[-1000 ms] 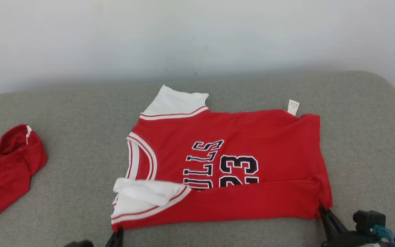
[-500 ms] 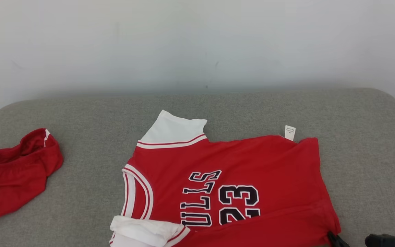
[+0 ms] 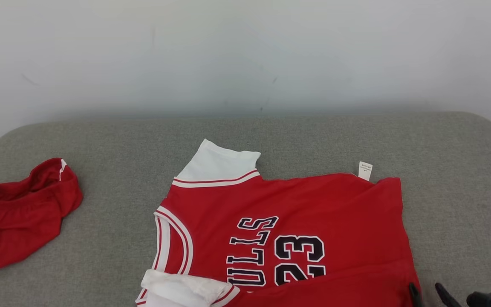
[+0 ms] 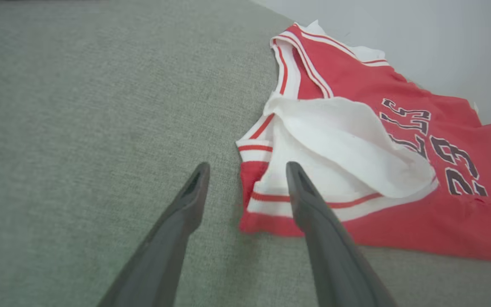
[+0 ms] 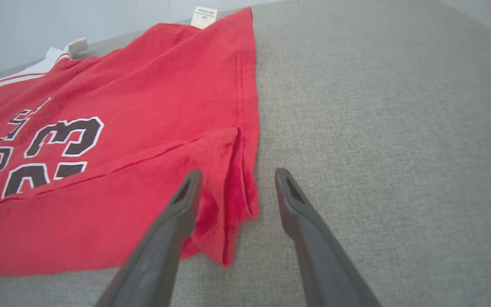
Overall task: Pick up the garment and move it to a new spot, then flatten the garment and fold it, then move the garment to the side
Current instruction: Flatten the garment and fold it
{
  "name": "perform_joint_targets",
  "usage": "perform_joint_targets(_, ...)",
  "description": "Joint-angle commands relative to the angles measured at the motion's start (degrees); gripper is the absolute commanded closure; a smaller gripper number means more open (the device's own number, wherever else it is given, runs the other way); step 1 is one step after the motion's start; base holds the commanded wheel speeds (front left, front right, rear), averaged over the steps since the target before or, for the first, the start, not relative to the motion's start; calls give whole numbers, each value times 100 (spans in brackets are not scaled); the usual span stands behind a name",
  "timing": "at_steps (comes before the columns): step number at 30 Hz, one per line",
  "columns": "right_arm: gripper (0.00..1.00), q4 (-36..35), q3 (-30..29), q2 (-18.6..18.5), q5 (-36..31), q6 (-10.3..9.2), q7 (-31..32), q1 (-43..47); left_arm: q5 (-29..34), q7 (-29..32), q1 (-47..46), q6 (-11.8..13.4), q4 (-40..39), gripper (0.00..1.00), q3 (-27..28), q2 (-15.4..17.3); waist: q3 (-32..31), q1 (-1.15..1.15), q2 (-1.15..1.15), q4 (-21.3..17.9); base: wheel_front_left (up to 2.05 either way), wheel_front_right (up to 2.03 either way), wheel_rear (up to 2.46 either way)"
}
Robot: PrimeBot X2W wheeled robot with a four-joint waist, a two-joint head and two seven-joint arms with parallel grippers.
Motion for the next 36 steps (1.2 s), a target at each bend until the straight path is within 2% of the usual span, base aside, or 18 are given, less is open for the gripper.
perform_joint_targets(1, 0, -114, -73, 88, -100, -14, -96, -73, 67, -11, -20, 8, -144, 0, 136, -36, 9, 1, 0, -12, 0, 0, 0)
perform_joint_targets(8, 0, -584, -233, 326, -515, -14, -517, -196, 737, -11, 55, -14, -1103, 0, 779, -170, 28, 1, 0, -41, 0, 0, 0)
perform_joint_targets(14, 0, -642, -230, 633, -792, -14, -987, -305, 1410, -11, -12, -30, -1686, 0, 1250, -351, 60, 1, 0, -42, 0, 0, 0)
perform_joint_targets(21, 0, -627, -133, 847, -1360, -14, -1207, -390, 2008, -11, 14, -40, -1739, 0, 1437, -420, 109, 1, 0, -67, 0, 0, 0)
perform_joint_targets(26, 0, -1124, -278, 1089, -1896, -14, -1203, -166, 2441, -12, 13, -23, -1621, 0, 1415, -446, 169, 1, 0, -64, 0, 0, 0)
perform_joint_targets(36, 0, -1383, -432, 1302, -2149, -14, -1205, -55, 2630, -11, 12, -40, -1549, 0, 1353, -453, 240, 1, 0, -229, 0, 0, 0)
